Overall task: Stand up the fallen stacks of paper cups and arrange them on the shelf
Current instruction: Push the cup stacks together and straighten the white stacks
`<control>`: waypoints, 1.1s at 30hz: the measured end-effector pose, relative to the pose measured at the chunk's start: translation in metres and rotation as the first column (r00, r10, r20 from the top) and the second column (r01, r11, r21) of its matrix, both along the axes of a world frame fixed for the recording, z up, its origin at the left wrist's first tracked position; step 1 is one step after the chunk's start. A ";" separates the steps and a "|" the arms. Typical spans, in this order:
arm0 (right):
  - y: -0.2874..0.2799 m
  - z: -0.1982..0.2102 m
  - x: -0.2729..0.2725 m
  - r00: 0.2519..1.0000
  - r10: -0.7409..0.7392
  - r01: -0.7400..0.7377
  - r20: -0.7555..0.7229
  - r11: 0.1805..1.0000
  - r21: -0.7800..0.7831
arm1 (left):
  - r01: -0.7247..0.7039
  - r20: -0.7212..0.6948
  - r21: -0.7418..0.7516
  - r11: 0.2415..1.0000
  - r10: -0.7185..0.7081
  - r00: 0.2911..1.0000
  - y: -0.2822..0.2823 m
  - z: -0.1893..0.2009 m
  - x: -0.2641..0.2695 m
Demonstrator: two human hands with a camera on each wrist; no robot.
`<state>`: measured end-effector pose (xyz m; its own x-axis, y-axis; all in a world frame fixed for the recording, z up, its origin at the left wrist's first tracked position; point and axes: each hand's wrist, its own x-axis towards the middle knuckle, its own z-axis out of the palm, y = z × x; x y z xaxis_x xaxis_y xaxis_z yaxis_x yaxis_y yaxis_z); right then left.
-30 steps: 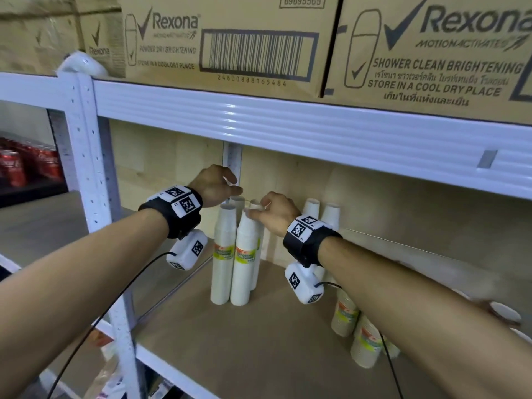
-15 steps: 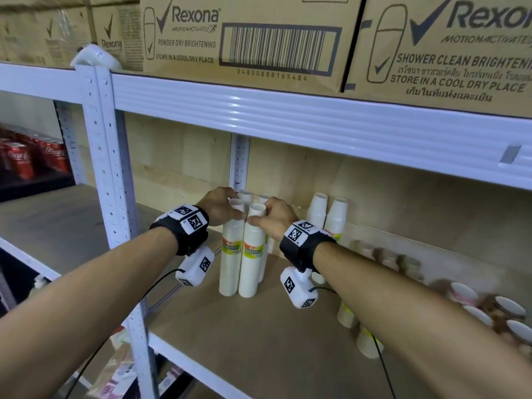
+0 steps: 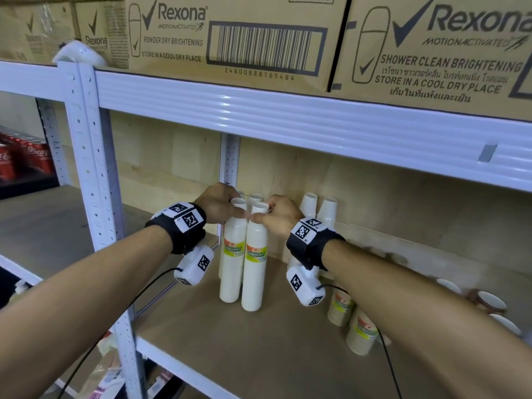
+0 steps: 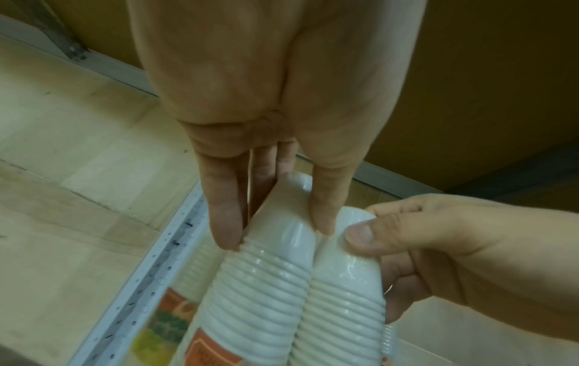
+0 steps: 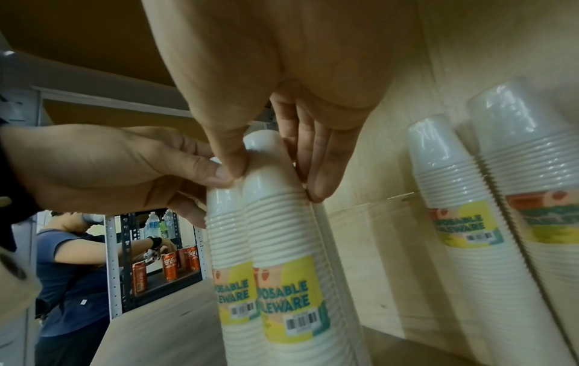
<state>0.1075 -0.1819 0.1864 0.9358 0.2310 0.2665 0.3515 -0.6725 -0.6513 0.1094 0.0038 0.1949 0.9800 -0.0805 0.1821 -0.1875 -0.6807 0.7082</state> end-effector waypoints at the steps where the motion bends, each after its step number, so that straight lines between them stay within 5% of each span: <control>1: -0.005 0.003 0.000 1.000 -0.003 0.003 -0.002 1.000 -0.001 | 0.020 -0.003 -0.013 1.000 -0.020 1.000 -0.004 0.002 0.001; 10: -0.057 0.014 0.003 0.990 -0.135 0.135 0.029 0.991 -0.018 | 0.118 -0.009 -0.046 0.992 -0.119 0.993 -0.055 0.018 0.009; 24: -0.113 0.010 0.015 0.942 -0.336 0.335 0.005 0.939 -0.078 | 0.166 0.134 0.205 0.965 -0.196 0.971 -0.119 0.011 0.046; 33: -0.124 -0.002 0.026 0.923 -0.384 0.383 0.000 0.919 -0.096 | 0.209 0.119 0.160 0.965 -0.229 0.966 -0.133 -0.005 0.065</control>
<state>0.1336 -0.3058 0.1840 0.9621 -0.1240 0.2430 0.0430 -0.8106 -0.5840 0.1741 -0.1293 0.1899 0.9025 -0.3257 0.2817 -0.4303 -0.7057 0.5628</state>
